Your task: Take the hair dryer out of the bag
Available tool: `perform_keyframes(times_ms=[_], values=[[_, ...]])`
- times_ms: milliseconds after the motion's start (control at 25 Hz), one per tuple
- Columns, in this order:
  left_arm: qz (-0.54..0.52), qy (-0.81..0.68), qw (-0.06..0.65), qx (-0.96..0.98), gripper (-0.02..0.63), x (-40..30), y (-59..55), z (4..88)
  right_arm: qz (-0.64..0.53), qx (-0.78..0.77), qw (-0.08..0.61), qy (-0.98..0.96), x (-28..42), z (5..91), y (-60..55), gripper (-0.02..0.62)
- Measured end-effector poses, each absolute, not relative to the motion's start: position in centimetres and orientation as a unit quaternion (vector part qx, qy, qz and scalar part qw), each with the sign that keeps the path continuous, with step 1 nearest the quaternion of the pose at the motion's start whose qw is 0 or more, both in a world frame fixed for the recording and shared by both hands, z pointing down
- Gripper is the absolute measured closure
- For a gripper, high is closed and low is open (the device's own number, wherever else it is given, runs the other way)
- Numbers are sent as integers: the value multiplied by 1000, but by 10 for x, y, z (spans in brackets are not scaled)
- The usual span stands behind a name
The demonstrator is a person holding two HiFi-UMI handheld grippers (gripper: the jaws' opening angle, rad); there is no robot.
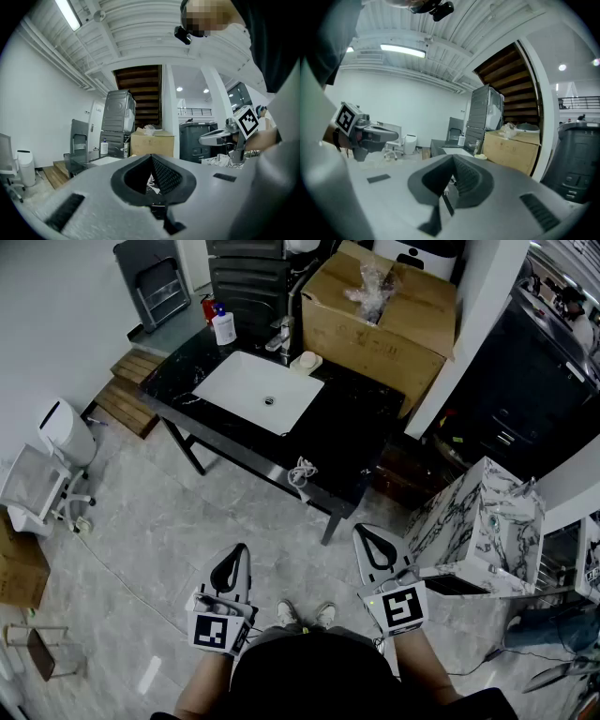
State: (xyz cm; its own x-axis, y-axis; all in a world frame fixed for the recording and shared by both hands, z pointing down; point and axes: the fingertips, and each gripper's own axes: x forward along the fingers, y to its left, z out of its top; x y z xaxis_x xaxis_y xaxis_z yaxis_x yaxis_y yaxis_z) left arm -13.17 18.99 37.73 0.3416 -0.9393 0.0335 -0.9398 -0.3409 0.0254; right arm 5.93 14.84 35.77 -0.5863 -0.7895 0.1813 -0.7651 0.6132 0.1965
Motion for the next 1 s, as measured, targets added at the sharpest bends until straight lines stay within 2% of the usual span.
perform_keyframes(times_ms=[520,680,1000], values=[[18,-591,20,807,584,-113,203,379,-25,403,88,-911,78,376,160,583],[24,-605,0,796,584,-113,209,382,-11,378,95,-921,72,395,162,583],[24,-602,29,798,584,-123,181,406,3,367,126,-922,58,404,138,583]])
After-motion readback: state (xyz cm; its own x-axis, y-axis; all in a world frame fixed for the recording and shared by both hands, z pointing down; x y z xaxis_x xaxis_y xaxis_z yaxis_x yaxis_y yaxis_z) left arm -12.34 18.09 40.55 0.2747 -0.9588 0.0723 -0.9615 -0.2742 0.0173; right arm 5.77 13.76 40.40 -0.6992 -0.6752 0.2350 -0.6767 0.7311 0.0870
